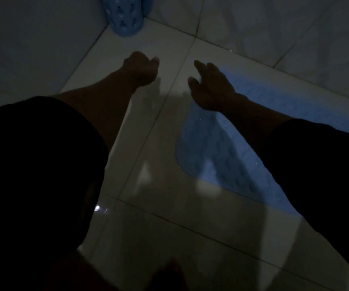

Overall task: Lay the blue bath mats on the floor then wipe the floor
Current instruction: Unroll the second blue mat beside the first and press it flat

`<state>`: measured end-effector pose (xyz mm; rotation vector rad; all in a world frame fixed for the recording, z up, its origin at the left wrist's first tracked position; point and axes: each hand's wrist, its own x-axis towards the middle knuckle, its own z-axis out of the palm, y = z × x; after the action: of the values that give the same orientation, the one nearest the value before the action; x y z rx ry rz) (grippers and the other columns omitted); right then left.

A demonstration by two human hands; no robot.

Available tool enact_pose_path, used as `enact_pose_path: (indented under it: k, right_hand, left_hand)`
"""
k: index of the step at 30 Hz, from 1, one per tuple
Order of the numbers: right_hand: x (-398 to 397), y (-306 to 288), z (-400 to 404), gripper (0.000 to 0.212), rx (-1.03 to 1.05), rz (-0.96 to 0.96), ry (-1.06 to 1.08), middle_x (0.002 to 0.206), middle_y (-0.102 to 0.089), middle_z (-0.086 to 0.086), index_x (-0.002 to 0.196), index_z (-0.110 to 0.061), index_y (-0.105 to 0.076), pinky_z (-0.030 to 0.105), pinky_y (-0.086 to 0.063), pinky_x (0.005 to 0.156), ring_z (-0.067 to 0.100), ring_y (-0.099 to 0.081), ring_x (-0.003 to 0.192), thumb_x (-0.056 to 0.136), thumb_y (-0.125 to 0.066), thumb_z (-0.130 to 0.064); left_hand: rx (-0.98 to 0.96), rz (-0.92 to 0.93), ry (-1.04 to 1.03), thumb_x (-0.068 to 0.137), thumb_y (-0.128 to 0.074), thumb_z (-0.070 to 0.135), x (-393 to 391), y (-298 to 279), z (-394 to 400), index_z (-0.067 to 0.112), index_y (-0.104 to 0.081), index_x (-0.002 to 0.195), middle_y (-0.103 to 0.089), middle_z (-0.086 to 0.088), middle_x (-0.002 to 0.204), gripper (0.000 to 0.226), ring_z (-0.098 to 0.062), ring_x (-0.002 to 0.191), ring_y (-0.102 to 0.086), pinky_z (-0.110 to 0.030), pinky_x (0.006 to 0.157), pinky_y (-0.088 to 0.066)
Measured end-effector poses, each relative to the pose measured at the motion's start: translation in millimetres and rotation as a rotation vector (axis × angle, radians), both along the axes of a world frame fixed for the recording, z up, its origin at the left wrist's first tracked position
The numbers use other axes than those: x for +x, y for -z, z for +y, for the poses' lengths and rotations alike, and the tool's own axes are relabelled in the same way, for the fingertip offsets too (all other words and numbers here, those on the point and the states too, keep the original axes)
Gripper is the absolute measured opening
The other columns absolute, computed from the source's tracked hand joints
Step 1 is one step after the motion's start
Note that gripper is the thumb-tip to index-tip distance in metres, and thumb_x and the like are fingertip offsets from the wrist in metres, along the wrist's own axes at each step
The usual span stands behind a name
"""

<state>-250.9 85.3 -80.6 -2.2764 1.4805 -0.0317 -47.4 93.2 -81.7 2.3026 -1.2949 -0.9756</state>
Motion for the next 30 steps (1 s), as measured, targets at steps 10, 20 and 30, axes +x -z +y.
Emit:
enact_pose_path:
  k: [10,20,30]
  right_hand:
    - [48.2,-83.7,-48.9,0.058,-0.08,0.057,-0.033,0.15,-0.036,0.027,0.151,-0.005,-0.03,0.045,-0.034,0.111,0.043,-0.037,0.136,0.102,-0.043,-0.033]
    - [98.5,-126.1,-103.9,0.065,-0.001,-0.04,0.053,0.155,-0.032,0.02,0.155,-0.011,-0.022,0.038,-0.031,0.113,0.036,-0.034,0.141,0.101,-0.042,-0.041]
    - [179.8,-103.9,-179.2,0.055,0.043,-0.237,0.029,0.139,-0.05,0.015,0.143,-0.005,-0.032,0.029,-0.039,0.095,0.033,-0.05,0.125,0.097,-0.054,-0.025]
  left_hand:
    - [0.013,-0.028,0.109,0.103,-0.047,0.049,53.9,-54.1,2.5,0.005,-0.033,0.155,-0.029,-0.014,0.162,0.07,-0.031,0.145,-0.035,-0.039,0.118,-0.034]
    - [-0.201,-0.047,-0.083,0.1,-0.059,0.029,82.5,-105.6,-15.5,0.002,-0.053,0.138,-0.055,-0.017,0.141,0.047,-0.031,0.128,-0.053,-0.024,0.092,-0.039]
    - [-0.37,0.005,-0.209,0.095,-0.065,0.026,125.8,-85.4,-88.5,0.003,-0.035,0.148,-0.05,-0.018,0.145,0.065,-0.03,0.131,-0.05,-0.025,0.095,-0.039]
